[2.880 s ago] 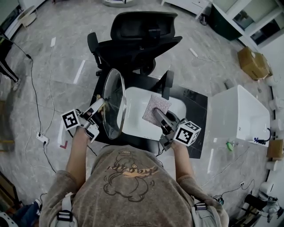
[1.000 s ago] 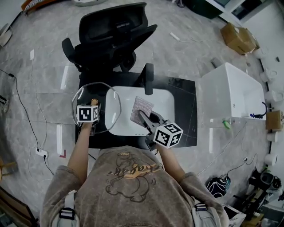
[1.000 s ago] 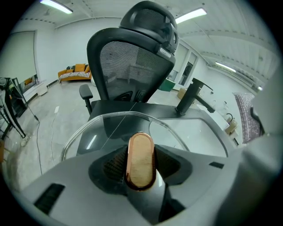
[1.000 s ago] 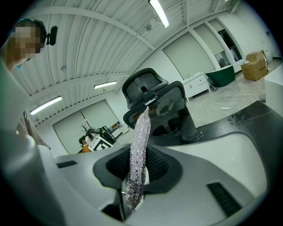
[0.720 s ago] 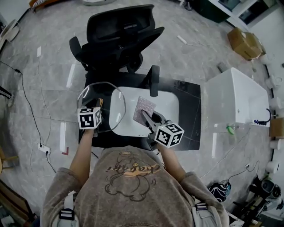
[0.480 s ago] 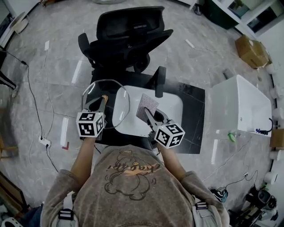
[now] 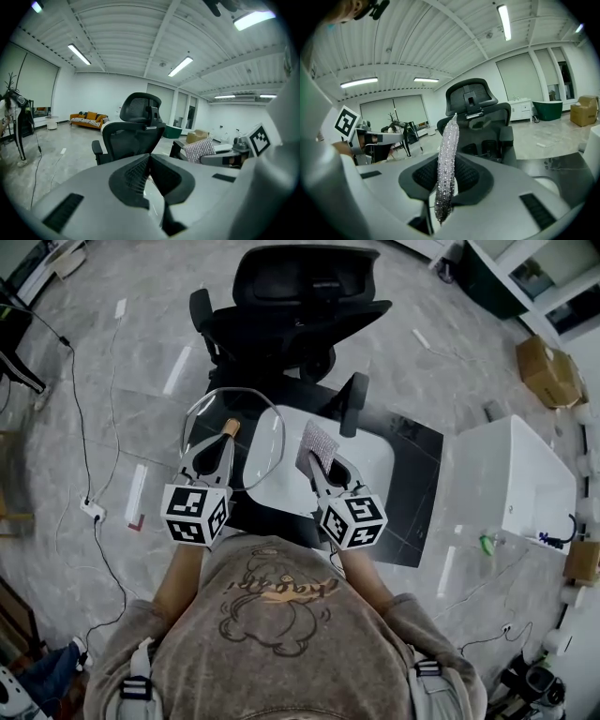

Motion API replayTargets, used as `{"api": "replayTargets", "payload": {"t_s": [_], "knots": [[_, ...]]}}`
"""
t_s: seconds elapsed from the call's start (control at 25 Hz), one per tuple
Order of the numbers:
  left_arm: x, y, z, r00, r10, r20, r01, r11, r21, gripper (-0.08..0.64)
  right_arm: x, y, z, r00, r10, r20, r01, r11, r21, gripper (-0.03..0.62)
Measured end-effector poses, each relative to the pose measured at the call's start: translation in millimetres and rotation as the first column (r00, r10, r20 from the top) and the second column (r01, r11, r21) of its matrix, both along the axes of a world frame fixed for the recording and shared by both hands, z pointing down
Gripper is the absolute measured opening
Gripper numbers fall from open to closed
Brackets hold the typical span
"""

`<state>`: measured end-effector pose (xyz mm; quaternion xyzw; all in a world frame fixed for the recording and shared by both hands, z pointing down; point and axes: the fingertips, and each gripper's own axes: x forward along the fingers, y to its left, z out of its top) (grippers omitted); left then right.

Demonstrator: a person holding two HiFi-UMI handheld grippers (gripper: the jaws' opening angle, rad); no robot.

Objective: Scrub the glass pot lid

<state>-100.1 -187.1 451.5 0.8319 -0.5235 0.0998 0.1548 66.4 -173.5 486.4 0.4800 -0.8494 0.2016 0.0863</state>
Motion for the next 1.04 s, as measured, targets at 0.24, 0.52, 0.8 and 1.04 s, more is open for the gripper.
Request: {"api": "replayTargets", "payload": {"t_s": [0.24, 0.52, 0.8, 1.04], "knots": [[2, 10, 2, 1.0, -0.006, 0.0, 0.006, 1.0, -0.005, 0.018, -2, 8, -1, 1.0, -0.013, -0.01, 0.013, 1.0, 0.0, 0.083], [7, 13, 7, 1.0, 0.006, -0.001, -0.006, 1.0, -0.02, 0.018, -1, 15, 3, 0.999, -0.04, -0.031, 0.04, 0.999, -0.015, 0.083], [14, 18, 15, 1.0, 0.025, 0.006, -0.025, 0.999, -0.043, 0.018, -1, 19, 6, 0.997, -0.062, -0.047, 0.061, 0.998, -0.026, 0.083], [17, 24, 24, 0.999, 0.028, 0.018, -0.027, 0.997, -0.065, 0.018, 0, 22, 10, 0.993, -0.093, -0.073, 0.091, 0.995, -0.04, 0.083]]}}
